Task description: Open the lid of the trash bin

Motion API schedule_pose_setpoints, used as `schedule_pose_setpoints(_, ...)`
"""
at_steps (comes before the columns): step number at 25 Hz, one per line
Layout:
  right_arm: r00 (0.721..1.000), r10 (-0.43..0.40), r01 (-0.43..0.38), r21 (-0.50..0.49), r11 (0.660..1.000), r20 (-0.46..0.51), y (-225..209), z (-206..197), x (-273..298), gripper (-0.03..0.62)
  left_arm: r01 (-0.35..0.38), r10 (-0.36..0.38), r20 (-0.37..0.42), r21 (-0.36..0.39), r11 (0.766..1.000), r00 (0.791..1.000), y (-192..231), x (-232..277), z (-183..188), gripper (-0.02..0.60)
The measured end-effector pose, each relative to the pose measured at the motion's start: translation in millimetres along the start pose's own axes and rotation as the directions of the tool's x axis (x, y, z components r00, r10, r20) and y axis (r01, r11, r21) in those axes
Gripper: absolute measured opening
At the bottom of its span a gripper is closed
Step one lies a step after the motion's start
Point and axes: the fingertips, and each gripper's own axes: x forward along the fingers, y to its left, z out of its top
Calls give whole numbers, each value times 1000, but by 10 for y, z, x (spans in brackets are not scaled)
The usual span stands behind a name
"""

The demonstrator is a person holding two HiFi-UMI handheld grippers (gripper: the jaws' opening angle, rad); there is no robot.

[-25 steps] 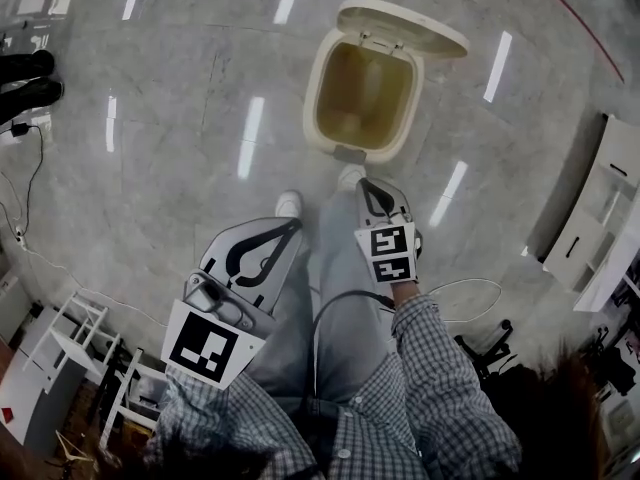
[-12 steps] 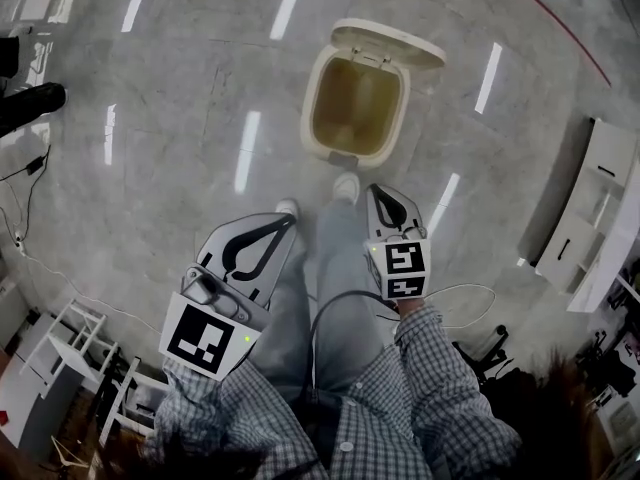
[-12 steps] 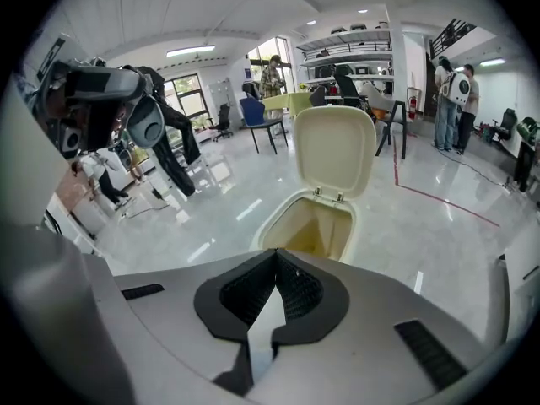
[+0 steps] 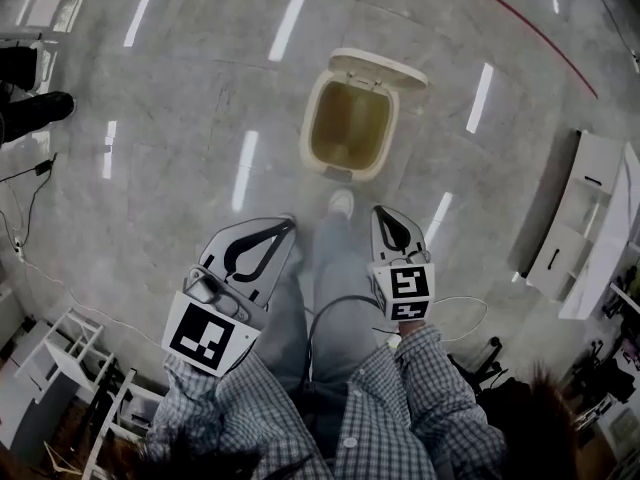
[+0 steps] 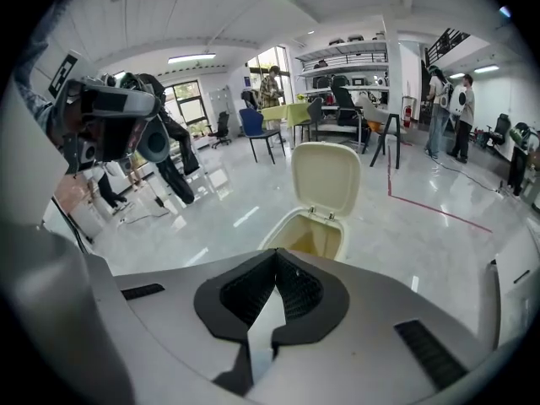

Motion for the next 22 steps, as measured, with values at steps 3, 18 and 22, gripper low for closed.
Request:
schedule_pose_setpoints(3,1000,-8,8,5,1000,13,-2,95,-115,20,3,-3,7,6,1000,1000,-9,-35,84,6)
schedule_pose_setpoints(18,995,-38,35,31,999,92,74,587,-563,20,11,-14,62,47,999,998,-57,-250,511,6)
schedule_pose_setpoints(22,993,-33,30,33,999,115,142,709,-682,20,13,-17,73,58,998,997,-103,-316,621,6)
